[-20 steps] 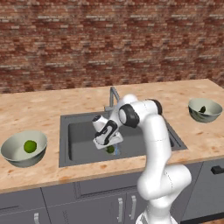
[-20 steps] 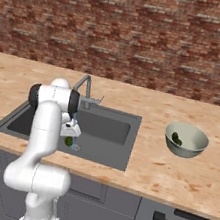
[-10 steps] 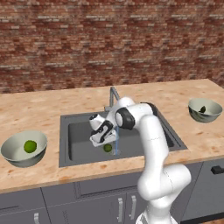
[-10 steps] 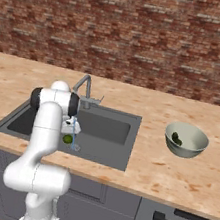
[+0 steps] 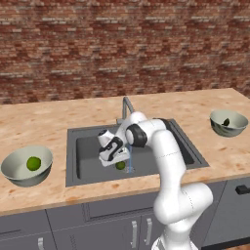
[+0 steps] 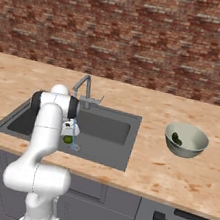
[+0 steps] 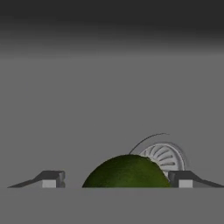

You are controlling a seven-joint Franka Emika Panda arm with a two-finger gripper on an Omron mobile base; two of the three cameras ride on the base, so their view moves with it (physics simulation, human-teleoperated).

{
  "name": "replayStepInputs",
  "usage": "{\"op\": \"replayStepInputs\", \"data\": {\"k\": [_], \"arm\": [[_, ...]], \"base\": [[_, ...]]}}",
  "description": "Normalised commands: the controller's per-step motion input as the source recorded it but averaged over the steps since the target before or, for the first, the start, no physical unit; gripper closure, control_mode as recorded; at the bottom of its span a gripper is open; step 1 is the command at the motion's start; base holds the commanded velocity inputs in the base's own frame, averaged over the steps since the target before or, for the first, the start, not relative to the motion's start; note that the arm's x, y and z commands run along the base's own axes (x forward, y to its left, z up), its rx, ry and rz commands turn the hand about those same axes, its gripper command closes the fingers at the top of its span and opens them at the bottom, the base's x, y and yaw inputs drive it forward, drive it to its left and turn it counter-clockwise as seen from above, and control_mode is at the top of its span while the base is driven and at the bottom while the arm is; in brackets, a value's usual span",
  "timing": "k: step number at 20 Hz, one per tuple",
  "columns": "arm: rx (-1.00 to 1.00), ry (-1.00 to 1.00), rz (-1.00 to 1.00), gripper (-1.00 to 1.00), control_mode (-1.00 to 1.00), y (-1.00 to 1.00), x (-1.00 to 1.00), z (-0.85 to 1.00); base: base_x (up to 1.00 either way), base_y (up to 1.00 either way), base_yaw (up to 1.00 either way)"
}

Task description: Pick the limes from the sink and place them in one bowl. Place the squash in the other bowl. Then turn off the sink faucet.

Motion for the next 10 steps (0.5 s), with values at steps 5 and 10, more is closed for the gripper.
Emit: {"op": "replayStepInputs", "data": {"k": [5,10], "arm": [[0.00,0.01,-0.07,1.00,-1.00,-0.06,0.00,-0.41],[0.01,0.00,-0.15,1.00,-1.00,-0.63,-0.24,-0.58]], "base": [[0.00,0.00,0.00],[0.00,0.00,0.00]]}}
